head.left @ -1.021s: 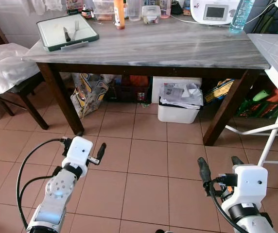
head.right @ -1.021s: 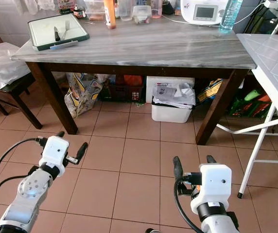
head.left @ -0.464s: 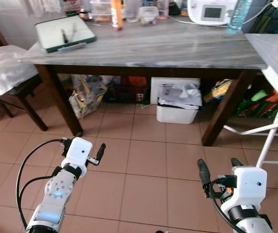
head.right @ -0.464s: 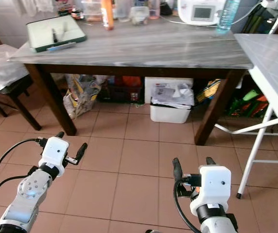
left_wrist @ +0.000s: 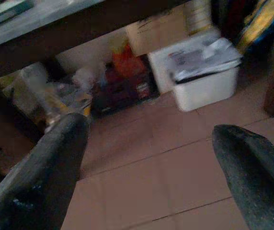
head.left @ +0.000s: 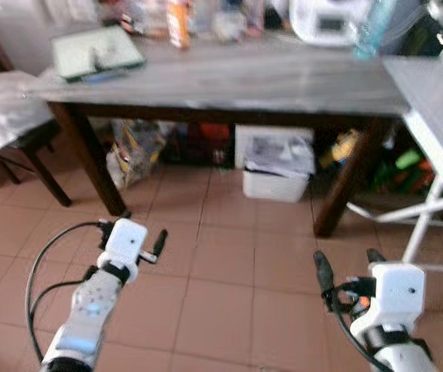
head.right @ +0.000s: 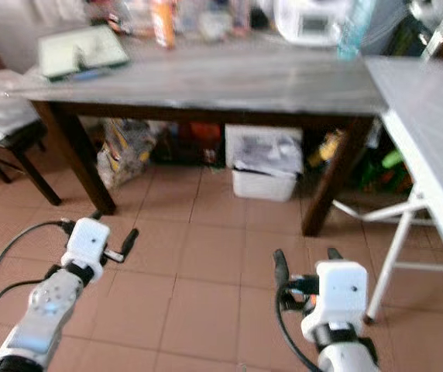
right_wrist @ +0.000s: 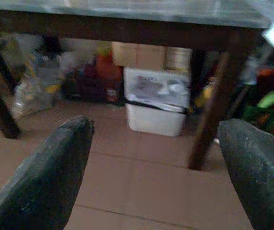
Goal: Setting the table
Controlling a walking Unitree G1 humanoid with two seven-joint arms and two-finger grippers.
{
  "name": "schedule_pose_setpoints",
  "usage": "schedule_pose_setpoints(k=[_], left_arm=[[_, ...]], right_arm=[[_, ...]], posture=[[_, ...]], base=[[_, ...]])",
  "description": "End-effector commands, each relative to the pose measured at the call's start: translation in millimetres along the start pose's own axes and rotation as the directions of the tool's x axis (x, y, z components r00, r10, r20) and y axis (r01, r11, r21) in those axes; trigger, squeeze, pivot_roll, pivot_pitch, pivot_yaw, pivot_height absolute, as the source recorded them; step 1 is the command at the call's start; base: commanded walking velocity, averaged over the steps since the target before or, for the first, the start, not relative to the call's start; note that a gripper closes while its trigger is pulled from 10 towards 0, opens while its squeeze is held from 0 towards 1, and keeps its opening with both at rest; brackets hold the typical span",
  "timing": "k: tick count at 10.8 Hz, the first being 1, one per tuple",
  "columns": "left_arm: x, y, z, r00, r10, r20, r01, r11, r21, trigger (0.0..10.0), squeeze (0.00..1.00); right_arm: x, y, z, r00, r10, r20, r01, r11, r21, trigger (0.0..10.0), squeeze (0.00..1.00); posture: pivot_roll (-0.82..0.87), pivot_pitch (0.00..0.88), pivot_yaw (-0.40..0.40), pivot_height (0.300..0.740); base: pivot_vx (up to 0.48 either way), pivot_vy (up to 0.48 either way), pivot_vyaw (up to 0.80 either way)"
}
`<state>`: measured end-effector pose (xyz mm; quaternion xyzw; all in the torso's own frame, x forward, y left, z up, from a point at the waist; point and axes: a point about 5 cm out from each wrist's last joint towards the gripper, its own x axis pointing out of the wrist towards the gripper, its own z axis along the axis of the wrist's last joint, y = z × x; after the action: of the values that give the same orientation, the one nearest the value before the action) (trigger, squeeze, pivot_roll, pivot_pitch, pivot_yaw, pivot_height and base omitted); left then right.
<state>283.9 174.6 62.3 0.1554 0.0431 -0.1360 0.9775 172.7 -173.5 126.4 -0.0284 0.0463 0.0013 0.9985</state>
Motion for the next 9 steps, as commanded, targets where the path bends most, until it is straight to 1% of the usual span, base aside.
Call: schedule_pose_setpoints(k=[1,6,7,8,9], left_arm=[[-1.1,5.3,-1,1.0,0.004,-0.003,-0.004,1.0,0.024,10.0,0.0],[0.3,6.0,-1,1.0,-0.007,0.003,0.006,1.0,0.029,10.0,0.0],[0.9,6.1,0,1.0,-0.008,0.008,0.007,1.0,0.03,10.0,0.0],[1.5,6.2,2,1.0,-0.007,0.015,0.006,0.999,0.033,10.0,0.0],[3.0,7.9,8,0.999,-0.002,0.04,0.0,0.999,0.041,10.0,0.0]], right_arm=[[-0.8,0.8,4,1.0,-0.006,0.016,0.006,1.0,0.005,10.0,0.0],[-1.6,1.3,3,1.0,-0.015,0.014,0.014,1.0,0.015,10.0,0.0],[-1.9,1.4,4,1.0,-0.015,0.016,0.014,1.0,0.012,10.0,0.0],[-2.2,1.0,6,0.999,-0.018,0.035,0.018,1.0,0.011,10.0,0.0],[-3.1,-0.6,14,0.996,-0.038,0.076,0.04,0.999,-0.021,10.0,0.0]], posture=[[-0.1,0.117,0.049,0.74],[-0.1,0.116,0.055,0.74],[-0.1,0.116,0.055,0.74],[-0.1,0.117,0.055,0.74],[-0.1,0.117,0.055,0.74]], base=[[0.0,-0.337,0.0],[0.0,-0.336,0.0],[0.0,-0.341,-0.41],[0.0,-0.345,0.0],[0.0,-0.345,0.0]])
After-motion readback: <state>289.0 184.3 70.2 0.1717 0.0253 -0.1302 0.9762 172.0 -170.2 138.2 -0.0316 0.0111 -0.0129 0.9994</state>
